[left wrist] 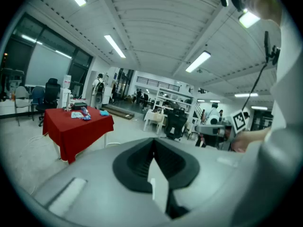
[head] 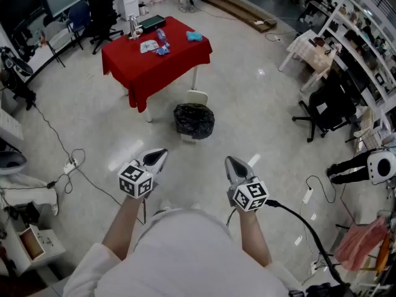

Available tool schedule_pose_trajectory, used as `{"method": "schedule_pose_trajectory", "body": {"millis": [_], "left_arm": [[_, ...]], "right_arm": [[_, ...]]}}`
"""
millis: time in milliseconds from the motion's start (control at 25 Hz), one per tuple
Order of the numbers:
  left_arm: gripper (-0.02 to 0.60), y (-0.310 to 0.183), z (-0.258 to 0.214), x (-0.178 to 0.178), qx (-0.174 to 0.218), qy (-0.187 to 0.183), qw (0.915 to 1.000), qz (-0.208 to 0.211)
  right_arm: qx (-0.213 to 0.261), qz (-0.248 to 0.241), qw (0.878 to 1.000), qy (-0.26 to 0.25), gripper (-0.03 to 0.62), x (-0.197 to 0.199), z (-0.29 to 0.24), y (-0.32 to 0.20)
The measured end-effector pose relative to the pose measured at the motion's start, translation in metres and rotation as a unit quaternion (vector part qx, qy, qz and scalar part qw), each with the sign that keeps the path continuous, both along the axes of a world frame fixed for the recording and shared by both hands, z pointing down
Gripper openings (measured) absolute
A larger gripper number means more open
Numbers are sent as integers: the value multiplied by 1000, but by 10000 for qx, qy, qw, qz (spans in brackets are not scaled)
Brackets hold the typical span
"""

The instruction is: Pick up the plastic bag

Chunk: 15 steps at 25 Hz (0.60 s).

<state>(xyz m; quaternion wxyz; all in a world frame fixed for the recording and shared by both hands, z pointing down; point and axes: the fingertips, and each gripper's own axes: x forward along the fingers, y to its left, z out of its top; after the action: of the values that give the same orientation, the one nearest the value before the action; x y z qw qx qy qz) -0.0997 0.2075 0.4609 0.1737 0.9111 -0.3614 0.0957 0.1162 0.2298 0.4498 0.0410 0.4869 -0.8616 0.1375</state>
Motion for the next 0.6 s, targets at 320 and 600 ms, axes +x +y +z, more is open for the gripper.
{"method": "schedule_pose_trajectory", "body": {"millis": [320,600], "left_arm": [[3,0,2,10,-16,-47,10000,-25],[3,3,3,23,-31,-89,9999,-115]], "right_arm": [[1,-76,10000,9,0,8,1,-3],[-35,-221,9998,-9,0,19,4,-4]]}}
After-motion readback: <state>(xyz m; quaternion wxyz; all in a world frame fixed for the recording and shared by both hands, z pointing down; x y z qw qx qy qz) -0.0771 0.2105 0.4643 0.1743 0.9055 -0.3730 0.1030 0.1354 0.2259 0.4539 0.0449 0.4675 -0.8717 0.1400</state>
